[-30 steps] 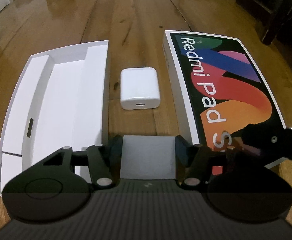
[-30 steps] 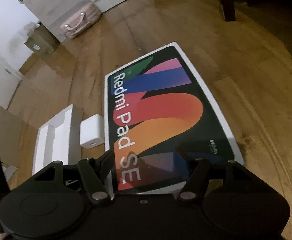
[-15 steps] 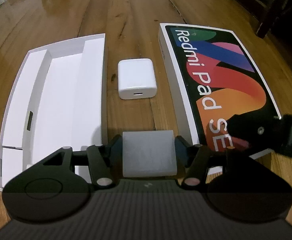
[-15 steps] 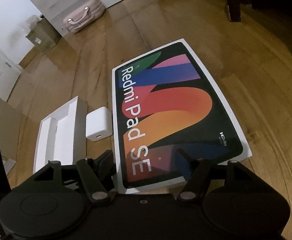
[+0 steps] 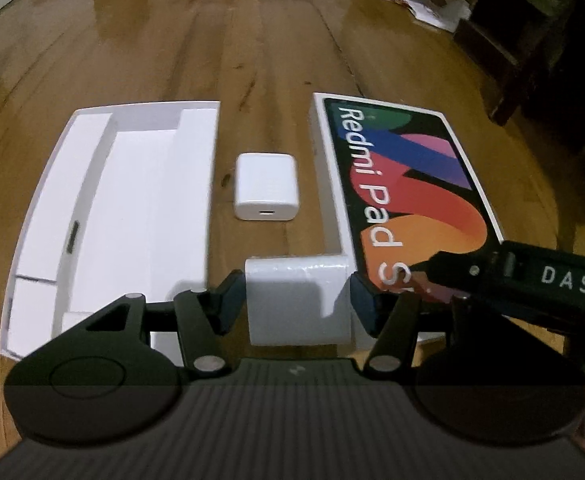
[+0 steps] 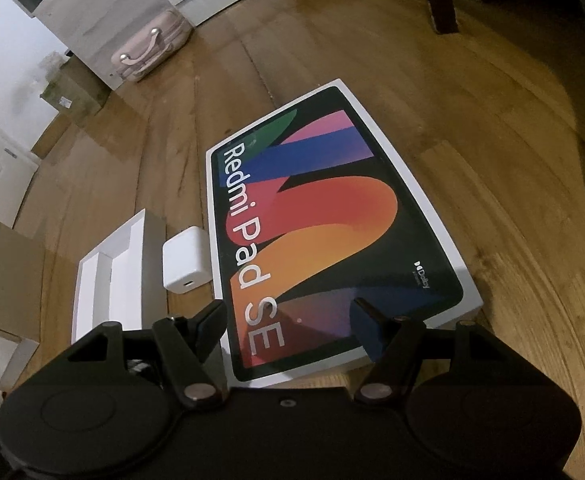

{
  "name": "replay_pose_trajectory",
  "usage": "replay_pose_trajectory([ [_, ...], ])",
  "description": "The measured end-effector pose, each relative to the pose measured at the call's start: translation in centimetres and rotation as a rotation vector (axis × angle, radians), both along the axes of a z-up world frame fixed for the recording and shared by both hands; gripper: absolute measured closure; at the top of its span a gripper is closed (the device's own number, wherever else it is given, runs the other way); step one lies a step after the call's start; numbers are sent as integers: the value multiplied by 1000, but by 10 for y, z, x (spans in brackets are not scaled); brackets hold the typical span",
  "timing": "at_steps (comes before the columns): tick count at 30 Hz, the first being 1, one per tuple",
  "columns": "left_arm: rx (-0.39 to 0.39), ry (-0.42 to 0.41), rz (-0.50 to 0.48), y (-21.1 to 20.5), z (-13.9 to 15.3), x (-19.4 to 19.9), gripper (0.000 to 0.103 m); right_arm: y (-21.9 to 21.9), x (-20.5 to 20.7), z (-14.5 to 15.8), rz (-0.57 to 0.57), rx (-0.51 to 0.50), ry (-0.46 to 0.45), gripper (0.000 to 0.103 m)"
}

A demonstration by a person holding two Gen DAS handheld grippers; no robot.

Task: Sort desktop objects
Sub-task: 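Carry the cube charger into the white tray and open the left gripper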

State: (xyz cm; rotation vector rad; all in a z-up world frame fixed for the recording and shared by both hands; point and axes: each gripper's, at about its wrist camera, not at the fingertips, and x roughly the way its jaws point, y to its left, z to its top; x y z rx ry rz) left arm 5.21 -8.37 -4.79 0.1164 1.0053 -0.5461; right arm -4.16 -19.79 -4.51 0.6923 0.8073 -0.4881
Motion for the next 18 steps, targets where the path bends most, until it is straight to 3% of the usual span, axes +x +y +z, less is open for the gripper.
replay_pose_trajectory([
  [3,3,-5,30,10,6,3,47,2,1,2,0,-2,-6,30],
  [10,-102,9,146,58,24,23,47,9,6,1,26,-1,-5,30],
  [14,-40,-14,217,81,23,38,47,14,14,0,38,6,-10,30],
  [18,-40,-19,253,92,19,48,47,27,24,-5,93,11,-6,30],
])
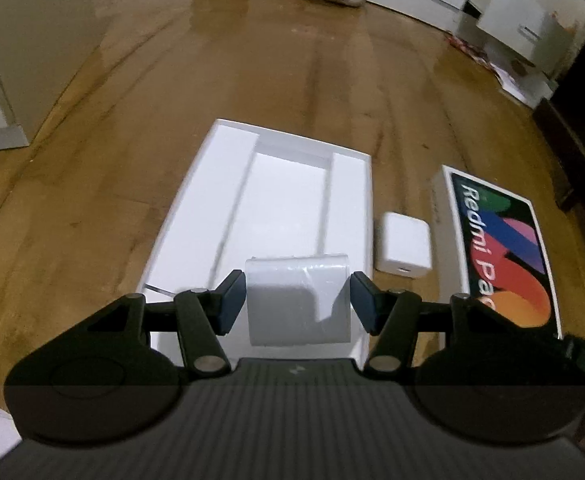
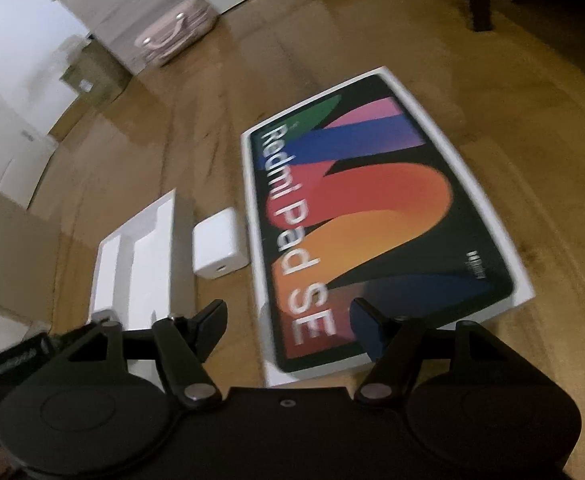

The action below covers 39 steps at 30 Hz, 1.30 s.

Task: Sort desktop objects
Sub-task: 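Carry the cube charger into the white tray and open the left gripper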

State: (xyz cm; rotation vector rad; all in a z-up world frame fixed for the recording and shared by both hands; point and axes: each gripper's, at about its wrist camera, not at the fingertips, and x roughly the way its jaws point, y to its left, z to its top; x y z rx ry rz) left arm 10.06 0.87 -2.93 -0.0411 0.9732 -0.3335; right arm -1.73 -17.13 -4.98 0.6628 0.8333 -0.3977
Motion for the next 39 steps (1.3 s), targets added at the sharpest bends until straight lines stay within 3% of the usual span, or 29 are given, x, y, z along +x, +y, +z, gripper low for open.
replay_pose_trajectory([
  [7,14,15,15,5,-19,8,47,11,10,-4,48,-15,4,30],
  [14,28,52,30,2,-40,14,46,13,15,-7,63,-29,-53,30],
  [19,38,60,39,-1,-39,12,45,20,22,-9,96,-38,-69,30],
  [22,-12,44,60,0,-29,8,40,25,23,-8,107,-46,-75,30],
  [24,-38,26,78,0,-18,2,25,28,26,-4,109,-54,-86,30],
  [29,8,-38,101,6,5,-11,9,30,69,5,191,-70,-123,30],
  [34,25,-9,155,12,7,-10,8,42,97,12,329,-173,-96,35],
  [36,25,-4,97,10,8,-11,8,41,103,16,350,-183,-101,40],
  [39,26,-74,103,10,12,-11,8,39,114,12,359,-191,-45,43],
])
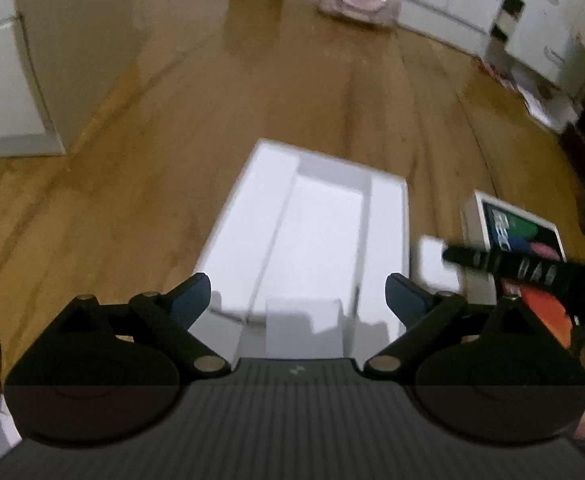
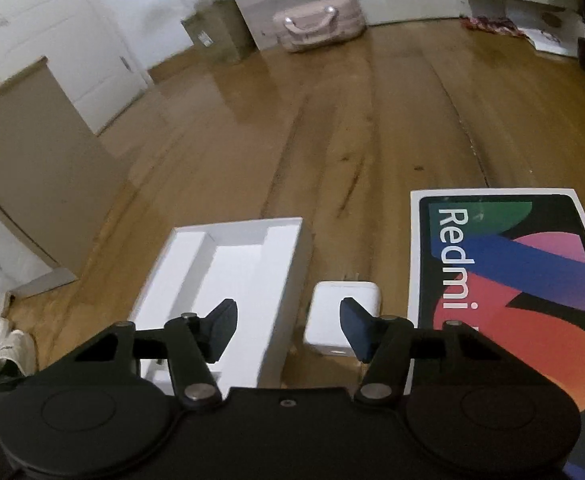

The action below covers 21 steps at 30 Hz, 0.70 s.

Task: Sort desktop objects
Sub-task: 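Carry the cube charger into the white tray and open the left gripper, then grasp the remaining white cube charger with the right gripper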

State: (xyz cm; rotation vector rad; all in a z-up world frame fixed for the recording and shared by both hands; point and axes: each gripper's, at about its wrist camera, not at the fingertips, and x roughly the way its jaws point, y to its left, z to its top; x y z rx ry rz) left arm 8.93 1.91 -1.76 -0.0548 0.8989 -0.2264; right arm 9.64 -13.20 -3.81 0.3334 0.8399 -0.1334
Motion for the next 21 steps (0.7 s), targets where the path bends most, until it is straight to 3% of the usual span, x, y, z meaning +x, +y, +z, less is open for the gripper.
replay_pose_trajectory([
  [8,-8,82,55,3,-11,9,6,7,23,-10,-9,-99,83,44],
  [12,-54,123,56,5,-17,7,4,12,37,-21,36,-135,158,44],
  [15,-45,122,51,5,-15,9,1,12,39,-22,54,-176,189,43],
  [18,-44,104,42,3,-13,8,0,1,42,-28,33,-128,227,41],
  [21,-37,86,20,1,-14,6,0,-4,49,-38,21,-147,259,39],
])
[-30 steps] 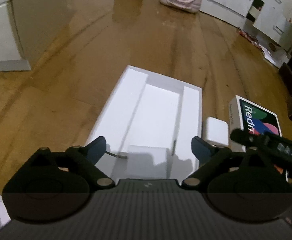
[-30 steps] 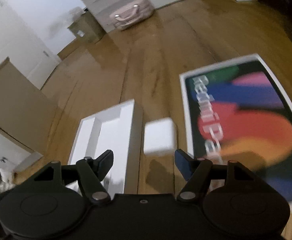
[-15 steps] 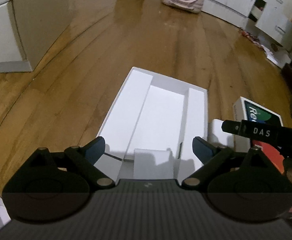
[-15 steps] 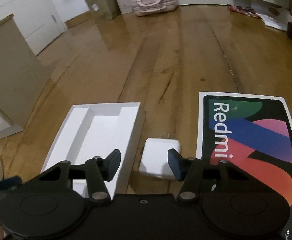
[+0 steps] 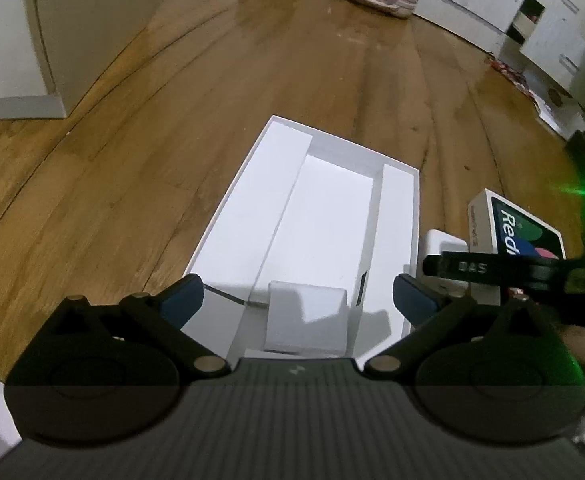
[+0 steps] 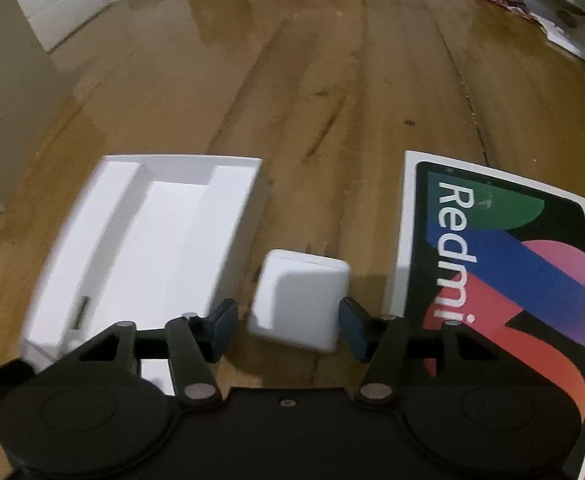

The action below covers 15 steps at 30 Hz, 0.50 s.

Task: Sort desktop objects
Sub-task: 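Grasp the remaining white cube charger with the right gripper, then carry the charger into the white tray and open the right gripper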

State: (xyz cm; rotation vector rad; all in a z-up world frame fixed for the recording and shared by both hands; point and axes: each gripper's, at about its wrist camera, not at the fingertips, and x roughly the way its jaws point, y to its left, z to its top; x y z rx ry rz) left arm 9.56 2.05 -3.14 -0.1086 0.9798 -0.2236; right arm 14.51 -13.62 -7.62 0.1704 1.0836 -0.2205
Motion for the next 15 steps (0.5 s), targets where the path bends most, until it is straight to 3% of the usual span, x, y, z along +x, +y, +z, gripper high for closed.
replay_pose_trajectory([
  [4,73,-32,-15,-3,-1,0,0,0,3,-11,-1,-8,-9,39],
  [8,81,-44,-10,0,0,2,0,5,-3,-14,-2,-39,-49,42],
  [15,92,-25,-14,7,-2,0,0,2,-43,6,-119,74,-213,42],
])
